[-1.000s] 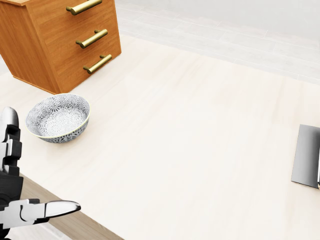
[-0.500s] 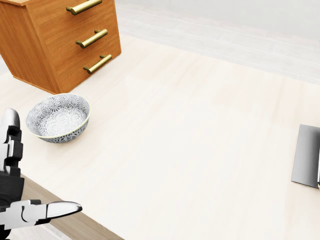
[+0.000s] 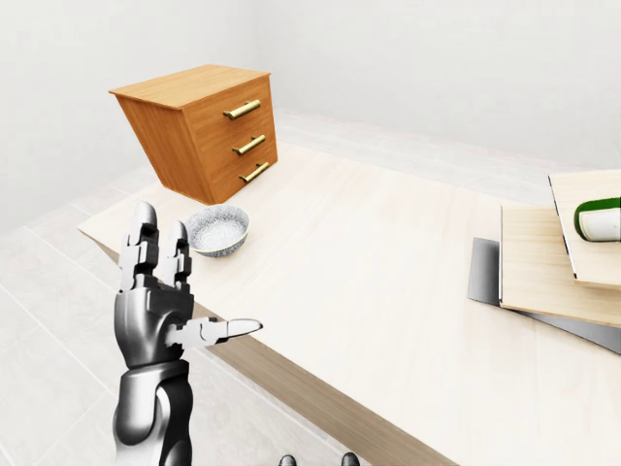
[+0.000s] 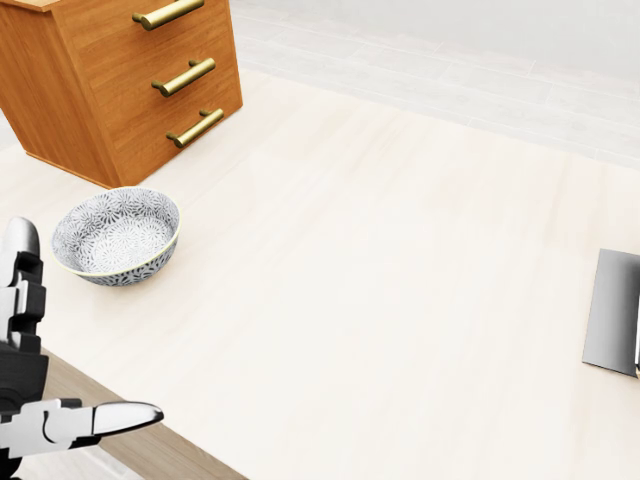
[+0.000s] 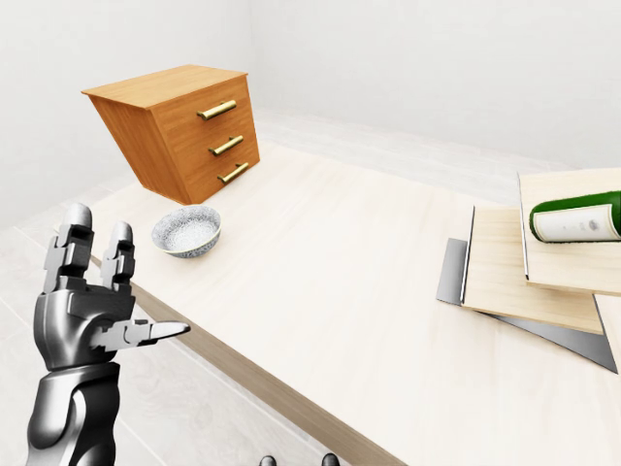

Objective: Put the wine bottle on the wine rack.

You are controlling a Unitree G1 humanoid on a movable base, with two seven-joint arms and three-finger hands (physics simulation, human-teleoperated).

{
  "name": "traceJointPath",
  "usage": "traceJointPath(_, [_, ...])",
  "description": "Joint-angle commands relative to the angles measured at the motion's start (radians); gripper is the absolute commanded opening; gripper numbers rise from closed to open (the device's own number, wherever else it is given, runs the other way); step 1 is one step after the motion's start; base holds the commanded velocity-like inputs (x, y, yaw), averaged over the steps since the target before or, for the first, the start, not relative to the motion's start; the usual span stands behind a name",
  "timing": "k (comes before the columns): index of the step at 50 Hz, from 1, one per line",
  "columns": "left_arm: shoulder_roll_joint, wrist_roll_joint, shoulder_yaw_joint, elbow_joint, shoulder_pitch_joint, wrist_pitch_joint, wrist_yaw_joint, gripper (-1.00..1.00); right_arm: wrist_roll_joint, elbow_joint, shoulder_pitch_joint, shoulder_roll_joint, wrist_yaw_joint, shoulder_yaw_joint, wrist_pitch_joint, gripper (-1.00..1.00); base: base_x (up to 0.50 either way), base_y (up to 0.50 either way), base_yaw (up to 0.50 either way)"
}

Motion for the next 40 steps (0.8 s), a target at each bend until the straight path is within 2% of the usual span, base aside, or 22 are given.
traceJointPath(1, [0.0,0.0,0.001,0.003,-0.003,0.0,0.0,1.0,-0.053,0.035,0.01,0.02,0.007,0.025,0.0,-1.0,0.0,0.0,0.0])
traceJointPath(40, [0.002,-0.003,0.007,0.011,-0.006,0.0,-0.001,1.0,-0.11,0.026,0.039,0.026,0.023,-0.009,0.0,-1.0,0.0,0.0,0.0])
